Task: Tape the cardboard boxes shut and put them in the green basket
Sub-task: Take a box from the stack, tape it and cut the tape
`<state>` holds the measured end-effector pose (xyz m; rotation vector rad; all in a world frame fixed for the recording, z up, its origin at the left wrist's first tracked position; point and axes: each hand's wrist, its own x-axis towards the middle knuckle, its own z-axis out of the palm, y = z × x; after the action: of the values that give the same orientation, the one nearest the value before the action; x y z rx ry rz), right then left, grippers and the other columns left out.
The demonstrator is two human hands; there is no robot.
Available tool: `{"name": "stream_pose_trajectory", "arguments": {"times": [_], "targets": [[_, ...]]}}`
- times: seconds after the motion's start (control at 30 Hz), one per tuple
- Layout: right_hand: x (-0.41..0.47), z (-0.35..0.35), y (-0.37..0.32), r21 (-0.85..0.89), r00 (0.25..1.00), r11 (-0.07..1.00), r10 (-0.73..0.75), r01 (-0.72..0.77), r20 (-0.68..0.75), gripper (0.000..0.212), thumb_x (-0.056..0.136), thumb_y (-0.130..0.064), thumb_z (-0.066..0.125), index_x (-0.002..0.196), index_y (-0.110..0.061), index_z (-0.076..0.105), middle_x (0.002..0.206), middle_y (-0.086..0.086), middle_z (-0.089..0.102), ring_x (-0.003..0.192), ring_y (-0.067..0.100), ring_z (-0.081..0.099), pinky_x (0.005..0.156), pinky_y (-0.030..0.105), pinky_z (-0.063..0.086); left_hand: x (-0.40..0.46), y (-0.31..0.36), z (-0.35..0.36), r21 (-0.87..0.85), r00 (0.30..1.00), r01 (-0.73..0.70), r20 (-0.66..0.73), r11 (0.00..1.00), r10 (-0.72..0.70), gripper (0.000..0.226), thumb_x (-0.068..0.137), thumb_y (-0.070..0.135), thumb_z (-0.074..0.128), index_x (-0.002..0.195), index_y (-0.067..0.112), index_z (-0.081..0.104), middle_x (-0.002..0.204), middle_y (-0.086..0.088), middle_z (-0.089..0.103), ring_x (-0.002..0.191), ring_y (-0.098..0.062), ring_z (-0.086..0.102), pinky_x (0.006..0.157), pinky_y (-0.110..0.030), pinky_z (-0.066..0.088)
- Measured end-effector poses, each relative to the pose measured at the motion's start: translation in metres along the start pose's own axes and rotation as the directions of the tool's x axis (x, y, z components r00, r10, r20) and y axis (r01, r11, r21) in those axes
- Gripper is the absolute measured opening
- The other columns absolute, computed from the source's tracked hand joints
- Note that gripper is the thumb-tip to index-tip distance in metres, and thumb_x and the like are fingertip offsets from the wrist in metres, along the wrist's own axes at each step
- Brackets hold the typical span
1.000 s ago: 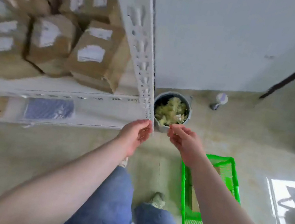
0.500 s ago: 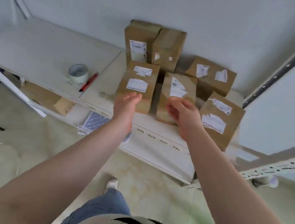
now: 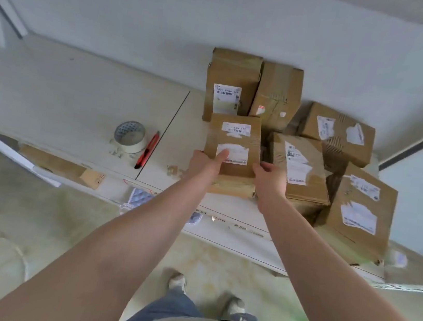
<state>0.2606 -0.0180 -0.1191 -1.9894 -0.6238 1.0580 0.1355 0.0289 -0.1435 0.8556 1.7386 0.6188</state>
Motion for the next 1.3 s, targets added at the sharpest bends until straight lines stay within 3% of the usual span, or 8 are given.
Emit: {"name": "stream_pose_trajectory", "arguments": {"times": [0.27, 0.37, 0.5, 0.63, 0.77, 0.93, 1.13, 1.3], "targets": [[-0.014, -0.016, -0.034, -0.022, 0.9, 0.9, -0.436, 0.436, 0.018, 0.029, 0.087, -0.045, 0.067, 0.107, -0.024, 0.064, 0.102, -0.007, 0.066, 0.098, 0.013, 0.061, 0.085, 0.034, 0.052, -0.031, -0.008, -0.043, -0.419, 0.995, -0.096, -0.041, 0.903, 0.087, 0.063, 0.072, 0.063, 0.073, 0.111, 0.017, 0.057, 0.1, 0.005, 0.068, 0.087, -0.009, 0.065, 0.063, -0.019, 0.048], [-0.011, -0.014, -0.05, 0.203, 0.938, 0.973, -0.17, 0.11, 0.304, 0.061, 0.08, -0.05, 0.073, 0.13, -0.021, 0.055, 0.115, -0.006, 0.065, 0.105, 0.013, 0.063, 0.098, 0.036, 0.048, -0.038, -0.001, -0.068, -0.511, 0.987, -0.106, 0.047, 0.853, 0.151, 0.061, 0.059, 0.064, 0.072, 0.104, 0.025, 0.06, 0.096, 0.007, 0.074, 0.092, -0.014, 0.07, 0.081, -0.032, 0.054], [-0.012, 0.002, -0.054, 0.453, 0.732, 0.841, -0.104, -0.296, 0.673, 0.056, 0.075, -0.039, 0.074, 0.121, -0.01, 0.062, 0.113, 0.007, 0.073, 0.103, 0.021, 0.07, 0.091, 0.04, 0.054, -0.042, 0.015, -0.095, -0.384, 0.987, -0.106, 0.069, 0.917, 0.143, 0.08, 0.068, 0.065, 0.068, 0.129, 0.014, 0.058, 0.13, -0.003, 0.064, 0.11, -0.021, 0.066, 0.095, -0.04, 0.052], [-0.011, 0.02, -0.051, 0.473, 0.787, 0.869, -0.187, -0.147, 0.588, 0.053, 0.088, -0.033, 0.068, 0.134, -0.01, 0.052, 0.114, 0.007, 0.072, 0.104, 0.024, 0.069, 0.086, 0.039, 0.057, -0.039, 0.028, -0.108, -0.147, 0.975, -0.208, -0.115, 0.967, 0.192, 0.069, 0.089, 0.063, 0.054, 0.143, 0.02, 0.047, 0.145, -0.006, 0.05, 0.131, -0.029, 0.05, 0.104, -0.036, 0.038], [-0.027, 0.04, -0.057, 0.281, 0.749, 0.91, -0.411, 0.305, 0.519, 0.053, 0.093, -0.043, 0.06, 0.142, -0.024, 0.047, 0.126, -0.01, 0.065, 0.114, 0.007, 0.062, 0.1, 0.032, 0.048, -0.047, 0.055, -0.104, -0.171, 0.985, -0.169, 0.012, 0.971, 0.174, 0.106, 0.054, 0.096, 0.049, 0.134, 0.025, 0.052, 0.12, 0.011, 0.061, 0.113, -0.016, 0.057, 0.094, -0.039, 0.046], [-0.029, 0.066, -0.079, 0.153, 0.753, 0.842, -0.533, 0.518, 0.386, 0.049, 0.094, -0.041, 0.058, 0.141, -0.028, 0.049, 0.133, -0.009, 0.056, 0.121, 0.006, 0.052, 0.106, 0.033, 0.041, -0.003, 0.044, -0.158, -0.394, 0.978, -0.183, 0.025, 0.901, 0.209, 0.071, 0.073, 0.064, 0.068, 0.125, 0.015, 0.062, 0.098, 0.002, 0.076, 0.089, -0.016, 0.073, 0.07, -0.028, 0.059], [-0.037, 0.158, -0.098, 0.299, 0.78, 0.944, -0.29, 0.138, 0.554, 0.058, 0.071, -0.053, 0.074, 0.123, -0.031, 0.06, 0.116, -0.01, 0.069, 0.106, 0.009, 0.064, 0.093, 0.029, 0.049, 0.077, 0.02, -0.248, -0.486, 0.869, 0.024, 0.442, 0.874, 0.222, 0.063, 0.078, 0.073, 0.044, 0.114, 0.031, 0.073, 0.129, -0.003, 0.065, 0.118, -0.021, 0.063, 0.091, -0.039, 0.053], [-0.055, 0.287, -0.116, 0.345, 0.835, 0.938, -0.215, 0.032, 0.507, 0.029, 0.085, -0.044, 0.071, 0.106, -0.026, 0.062, 0.1, -0.007, 0.07, 0.091, 0.011, 0.068, 0.072, 0.027, 0.055, 0.147, 0.023, -0.349, -0.409, 0.941, -0.082, 0.27, 0.909, 0.207, 0.053, 0.09, 0.062, 0.049, 0.127, 0.026, 0.063, 0.117, -0.001, 0.071, 0.109, -0.017, 0.067, 0.081, -0.03, 0.053]]}}
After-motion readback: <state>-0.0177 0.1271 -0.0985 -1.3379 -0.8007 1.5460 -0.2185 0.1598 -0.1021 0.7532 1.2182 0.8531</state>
